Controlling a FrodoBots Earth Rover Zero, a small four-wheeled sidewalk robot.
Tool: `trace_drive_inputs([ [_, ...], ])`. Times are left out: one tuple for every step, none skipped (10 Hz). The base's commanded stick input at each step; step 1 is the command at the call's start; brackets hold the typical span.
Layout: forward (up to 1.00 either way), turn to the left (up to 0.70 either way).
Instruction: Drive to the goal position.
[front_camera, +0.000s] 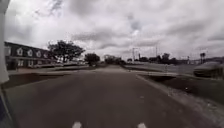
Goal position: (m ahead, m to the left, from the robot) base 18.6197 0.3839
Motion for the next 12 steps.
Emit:
trace_drive_inputs([
  [0.60,0.00],
  [0.60,0.00],
  [0.60,0.00],
  [0.60,0.00],
  [0.60,0.00],
  [0.60,0.00],
  [0.60,0.00],
  [0.60,0.00],
  [0.60,0.00],
  [0.60,0.00],
  [0.60,0.00],
  [0.60,0.00],
])
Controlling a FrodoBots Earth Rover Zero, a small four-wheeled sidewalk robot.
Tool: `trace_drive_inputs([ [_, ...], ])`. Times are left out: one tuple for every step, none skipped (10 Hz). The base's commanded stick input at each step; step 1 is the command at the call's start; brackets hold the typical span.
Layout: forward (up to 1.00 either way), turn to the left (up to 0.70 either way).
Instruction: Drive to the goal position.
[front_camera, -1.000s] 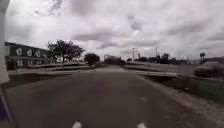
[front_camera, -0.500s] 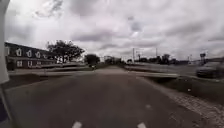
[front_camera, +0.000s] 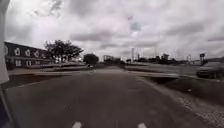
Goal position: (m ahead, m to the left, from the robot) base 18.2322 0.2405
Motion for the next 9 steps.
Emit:
trace_drive_inputs([
  [0.60,0.00],
  [0.60,0.00],
  [0.60,0.00],
  [0.60,0.00],
  [0.60,0.00],
  [0.60,0.00],
  [0.60,0.00],
  [0.60,0.00],
  [0.60,0.00],
])
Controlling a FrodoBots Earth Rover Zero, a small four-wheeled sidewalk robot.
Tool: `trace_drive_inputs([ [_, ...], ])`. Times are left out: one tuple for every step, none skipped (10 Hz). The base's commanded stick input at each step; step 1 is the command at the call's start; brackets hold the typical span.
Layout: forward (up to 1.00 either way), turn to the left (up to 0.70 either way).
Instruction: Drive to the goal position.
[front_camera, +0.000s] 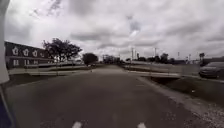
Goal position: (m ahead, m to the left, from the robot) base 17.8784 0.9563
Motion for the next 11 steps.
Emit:
trace_drive_inputs([
  [0.60,0.00],
  [0.60,0.00],
  [0.60,0.00],
  [0.60,0.00],
  [0.60,0.00],
  [0.60,0.00],
  [0.60,0.00],
  [0.60,0.00],
  [0.60,0.00],
  [0.60,0.00],
  [0.60,0.00],
])
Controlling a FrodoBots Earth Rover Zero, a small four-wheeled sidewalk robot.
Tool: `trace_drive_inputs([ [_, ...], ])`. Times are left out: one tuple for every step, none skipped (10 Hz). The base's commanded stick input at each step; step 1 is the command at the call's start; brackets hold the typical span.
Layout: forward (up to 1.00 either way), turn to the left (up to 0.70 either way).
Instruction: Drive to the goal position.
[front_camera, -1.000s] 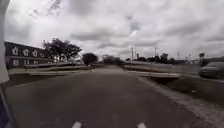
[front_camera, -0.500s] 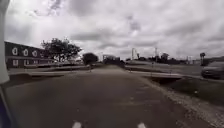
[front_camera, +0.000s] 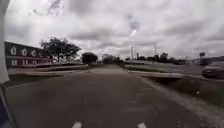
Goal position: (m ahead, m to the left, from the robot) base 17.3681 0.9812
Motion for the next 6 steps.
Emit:
trace_drive_inputs([
  [0.60,0.14],
  [0.60,0.15],
  [0.60,0.15],
  [0.60,0.00],
  [0.60,0.00],
  [0.60,0.00],
])
